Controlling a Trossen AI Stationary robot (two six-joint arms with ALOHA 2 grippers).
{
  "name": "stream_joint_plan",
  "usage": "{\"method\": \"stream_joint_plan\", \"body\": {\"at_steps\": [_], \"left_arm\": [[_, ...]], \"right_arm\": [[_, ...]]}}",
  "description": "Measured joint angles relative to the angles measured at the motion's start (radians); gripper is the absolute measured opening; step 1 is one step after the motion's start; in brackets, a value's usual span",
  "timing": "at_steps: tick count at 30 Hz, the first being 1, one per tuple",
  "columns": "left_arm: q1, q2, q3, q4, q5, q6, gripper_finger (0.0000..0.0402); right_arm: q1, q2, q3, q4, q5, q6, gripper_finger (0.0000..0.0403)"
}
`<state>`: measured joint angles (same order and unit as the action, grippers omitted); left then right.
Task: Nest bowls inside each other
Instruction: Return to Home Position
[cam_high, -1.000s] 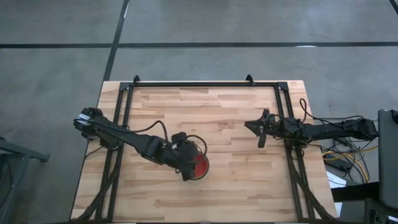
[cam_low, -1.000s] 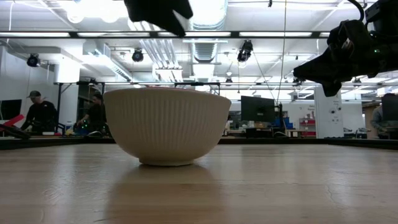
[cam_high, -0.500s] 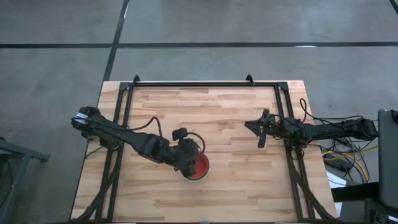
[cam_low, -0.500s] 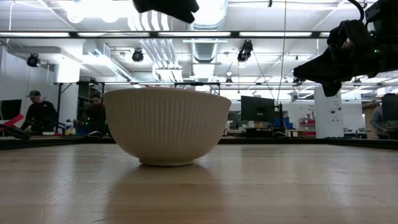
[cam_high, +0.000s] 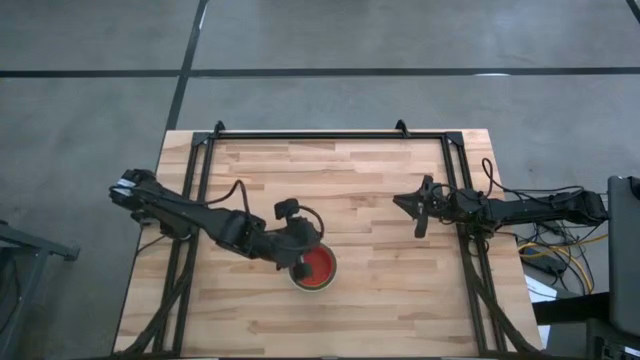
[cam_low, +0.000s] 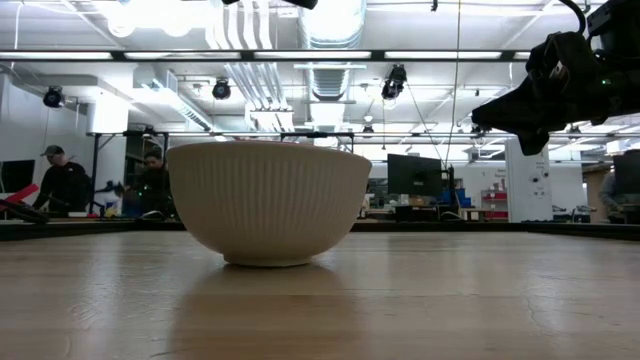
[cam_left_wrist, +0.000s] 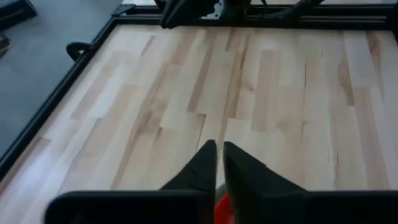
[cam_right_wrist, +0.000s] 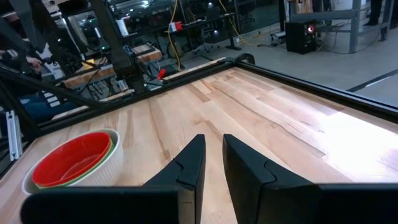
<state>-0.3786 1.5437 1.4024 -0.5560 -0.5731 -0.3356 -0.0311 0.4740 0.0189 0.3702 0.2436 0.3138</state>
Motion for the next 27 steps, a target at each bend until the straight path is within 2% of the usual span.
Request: {"method": "stream_joint_plan", "body": {"at_steps": [4,17,21,27], "left_arm": [[0.0,-0.019,0.0,0.01,-0.011,0.027,0.0006],[0.0,-0.124,-0.044,0.012,-0.044,0.109,0.0007],[-0.003,-0.211,-0.14,0.09,-0.046,0.108,0.0008],[-0.01,-0.395,-0.378,0.3,-0.038,0.109,0.0009]], "right_arm": [[0.0,0.0,0.0,0.0,0.0,0.0,0.0054],[0.0,0.0,0.0,0.0,0.0,0.0,0.0054],[0.0,0.0,0.0,0.0,0.0,0.0,0.0054],[0.0,0.0,0.0,0.0,0.0,0.0,0.0054]]}}
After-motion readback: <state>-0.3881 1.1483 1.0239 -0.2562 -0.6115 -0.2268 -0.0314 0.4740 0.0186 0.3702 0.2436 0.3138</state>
